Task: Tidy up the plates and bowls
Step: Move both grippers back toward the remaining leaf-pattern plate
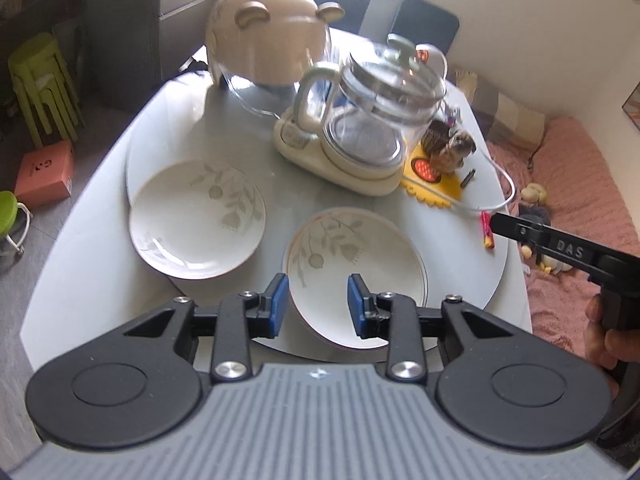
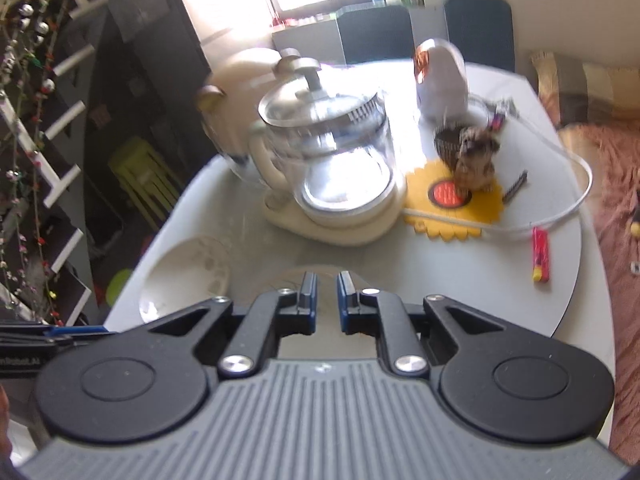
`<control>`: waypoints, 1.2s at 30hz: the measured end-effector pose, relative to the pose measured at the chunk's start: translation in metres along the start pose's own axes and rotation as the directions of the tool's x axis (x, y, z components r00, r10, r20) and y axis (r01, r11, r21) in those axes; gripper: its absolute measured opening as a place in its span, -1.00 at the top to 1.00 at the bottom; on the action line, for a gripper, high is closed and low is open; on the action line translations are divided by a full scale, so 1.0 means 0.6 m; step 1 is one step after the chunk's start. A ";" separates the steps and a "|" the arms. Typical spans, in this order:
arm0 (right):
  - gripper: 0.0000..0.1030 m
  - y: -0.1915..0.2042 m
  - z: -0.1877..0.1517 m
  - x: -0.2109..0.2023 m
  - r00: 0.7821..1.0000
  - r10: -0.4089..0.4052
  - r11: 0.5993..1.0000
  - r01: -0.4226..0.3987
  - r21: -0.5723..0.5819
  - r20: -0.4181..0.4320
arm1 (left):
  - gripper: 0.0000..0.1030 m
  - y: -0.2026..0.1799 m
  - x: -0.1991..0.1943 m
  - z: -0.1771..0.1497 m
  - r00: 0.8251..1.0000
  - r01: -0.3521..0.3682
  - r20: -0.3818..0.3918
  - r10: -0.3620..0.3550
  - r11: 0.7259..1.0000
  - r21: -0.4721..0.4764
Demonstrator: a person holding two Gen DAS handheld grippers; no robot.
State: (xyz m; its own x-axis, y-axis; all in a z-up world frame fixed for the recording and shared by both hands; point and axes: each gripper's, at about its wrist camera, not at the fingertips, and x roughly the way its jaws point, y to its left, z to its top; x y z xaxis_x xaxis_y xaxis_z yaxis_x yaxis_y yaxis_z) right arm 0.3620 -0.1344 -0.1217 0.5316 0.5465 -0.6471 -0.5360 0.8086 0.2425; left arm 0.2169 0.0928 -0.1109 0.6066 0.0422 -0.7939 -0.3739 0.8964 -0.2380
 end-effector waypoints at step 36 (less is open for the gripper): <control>0.72 0.200 -0.139 -0.223 0.999 -0.047 0.998 0.046 0.037 0.026 | 0.30 0.092 -0.207 -0.119 0.986 0.161 0.024 -0.162 0.986 0.041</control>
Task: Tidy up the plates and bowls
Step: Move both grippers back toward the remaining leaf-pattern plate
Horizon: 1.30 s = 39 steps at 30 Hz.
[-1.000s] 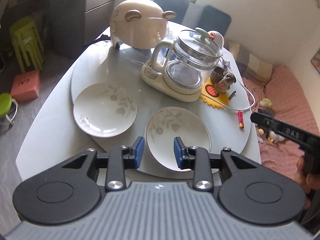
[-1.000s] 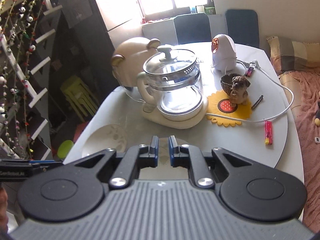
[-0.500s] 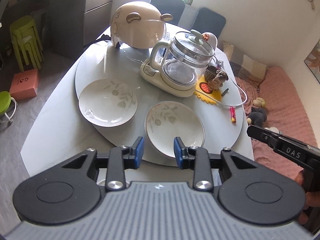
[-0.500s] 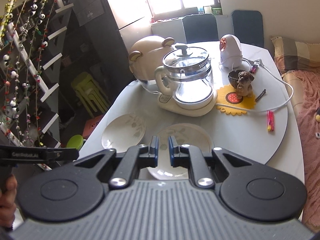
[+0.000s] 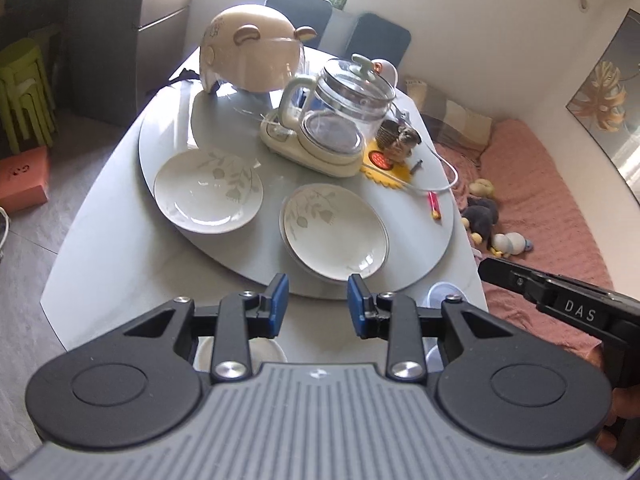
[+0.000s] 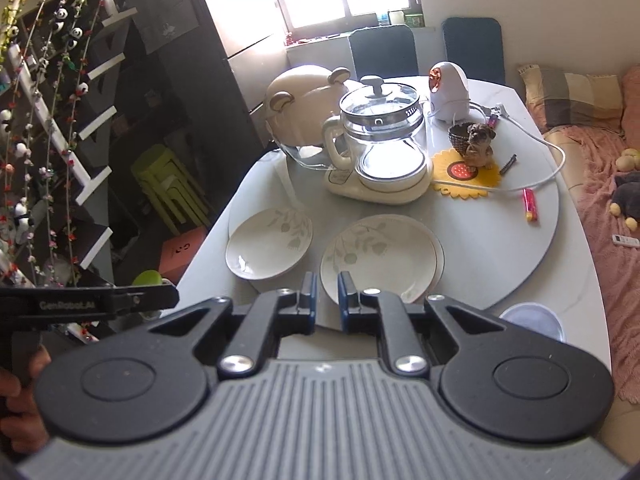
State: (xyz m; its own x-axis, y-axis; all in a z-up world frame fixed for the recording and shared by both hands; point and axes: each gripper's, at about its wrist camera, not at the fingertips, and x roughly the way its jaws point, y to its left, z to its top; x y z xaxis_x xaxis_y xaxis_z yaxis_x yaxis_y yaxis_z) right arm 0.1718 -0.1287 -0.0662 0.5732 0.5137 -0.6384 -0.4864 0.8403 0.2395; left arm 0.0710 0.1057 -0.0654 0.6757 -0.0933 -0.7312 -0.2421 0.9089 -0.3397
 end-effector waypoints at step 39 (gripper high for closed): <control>0.71 0.018 -0.052 0.027 0.997 0.058 0.997 -0.060 -0.045 -0.041 | 0.29 0.033 0.039 -0.043 0.994 -0.098 -0.052 0.094 0.991 -0.088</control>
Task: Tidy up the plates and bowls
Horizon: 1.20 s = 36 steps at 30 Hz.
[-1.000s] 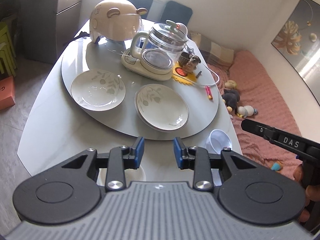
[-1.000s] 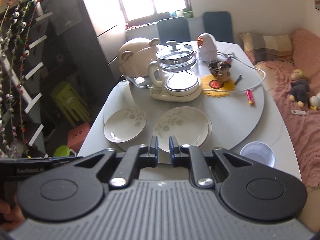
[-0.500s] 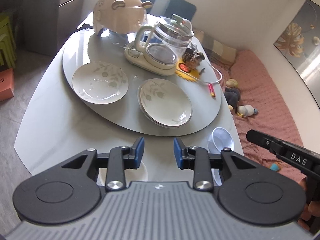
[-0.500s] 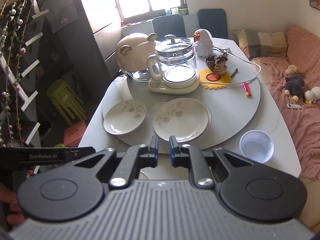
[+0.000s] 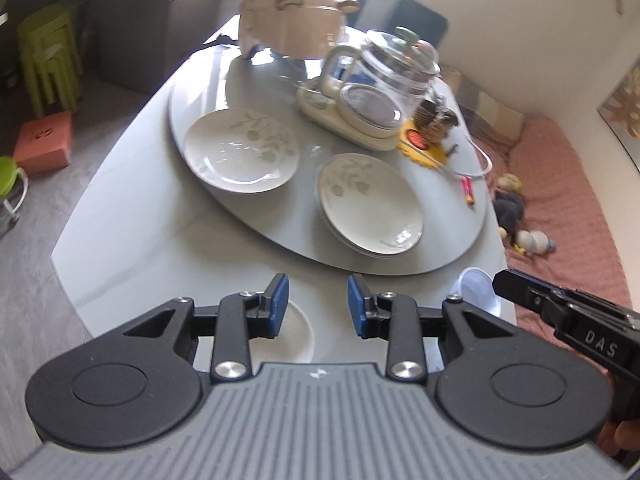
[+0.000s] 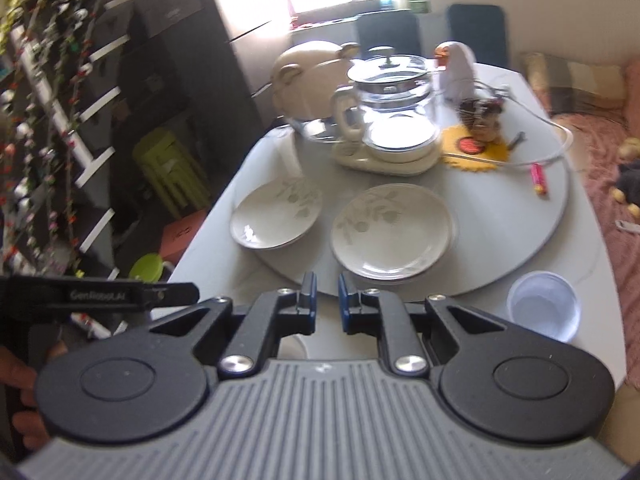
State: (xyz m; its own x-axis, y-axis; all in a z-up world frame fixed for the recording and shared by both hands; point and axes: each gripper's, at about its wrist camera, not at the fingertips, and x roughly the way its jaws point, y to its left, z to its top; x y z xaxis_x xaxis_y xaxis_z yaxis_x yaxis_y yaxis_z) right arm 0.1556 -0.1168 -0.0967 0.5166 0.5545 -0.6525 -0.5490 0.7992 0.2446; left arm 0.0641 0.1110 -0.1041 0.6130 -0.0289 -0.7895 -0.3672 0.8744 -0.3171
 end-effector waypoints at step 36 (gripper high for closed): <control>0.24 0.113 0.100 0.357 0.978 -0.032 0.973 0.077 0.217 -0.205 | 0.03 0.306 0.331 0.330 0.991 0.079 -0.115 -0.067 0.992 0.102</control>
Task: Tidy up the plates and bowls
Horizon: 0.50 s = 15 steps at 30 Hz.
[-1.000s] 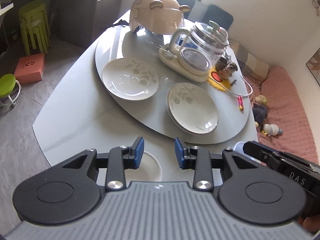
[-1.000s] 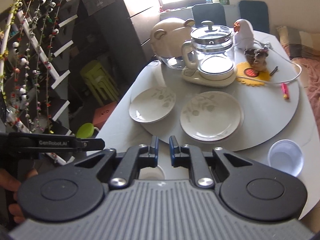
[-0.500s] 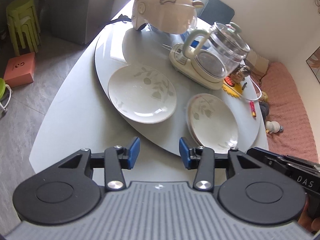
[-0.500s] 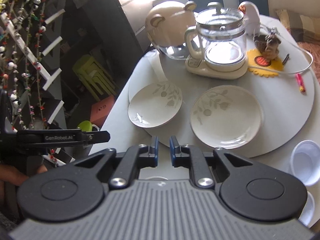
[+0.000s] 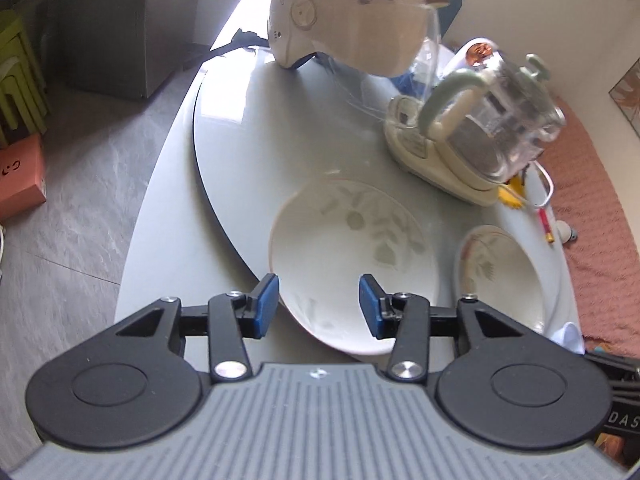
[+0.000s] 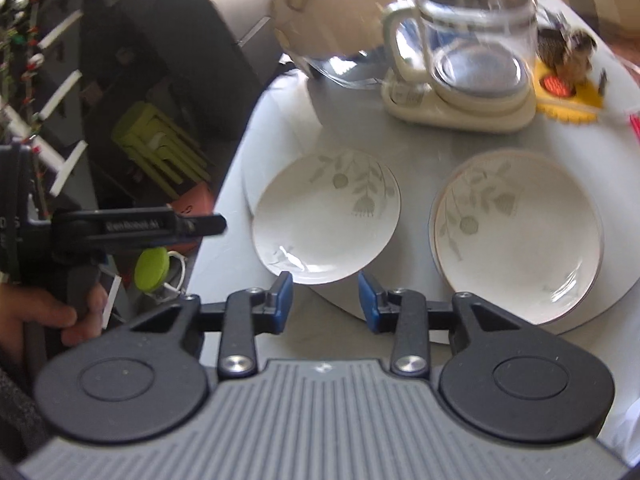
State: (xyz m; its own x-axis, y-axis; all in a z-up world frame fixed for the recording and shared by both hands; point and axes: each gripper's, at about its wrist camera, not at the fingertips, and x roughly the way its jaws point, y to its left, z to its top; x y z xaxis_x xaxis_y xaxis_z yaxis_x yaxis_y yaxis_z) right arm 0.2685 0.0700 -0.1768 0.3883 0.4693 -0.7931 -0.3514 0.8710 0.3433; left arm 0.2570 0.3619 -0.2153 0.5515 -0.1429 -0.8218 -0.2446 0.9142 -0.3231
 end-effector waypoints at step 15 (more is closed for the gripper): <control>0.22 -0.032 0.012 0.138 0.996 -0.074 0.954 0.083 0.288 -0.044 | 0.03 0.041 0.170 0.082 0.994 0.057 -0.102 -0.044 0.991 0.125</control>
State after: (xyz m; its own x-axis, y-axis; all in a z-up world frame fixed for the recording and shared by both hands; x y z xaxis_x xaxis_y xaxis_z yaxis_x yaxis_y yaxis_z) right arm 0.3135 0.0930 -0.2453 0.3750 0.3968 -0.8378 -0.0579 0.9120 0.4061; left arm 0.3463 0.3884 -0.2837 0.4777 -0.2212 -0.8502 -0.1115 0.9447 -0.3084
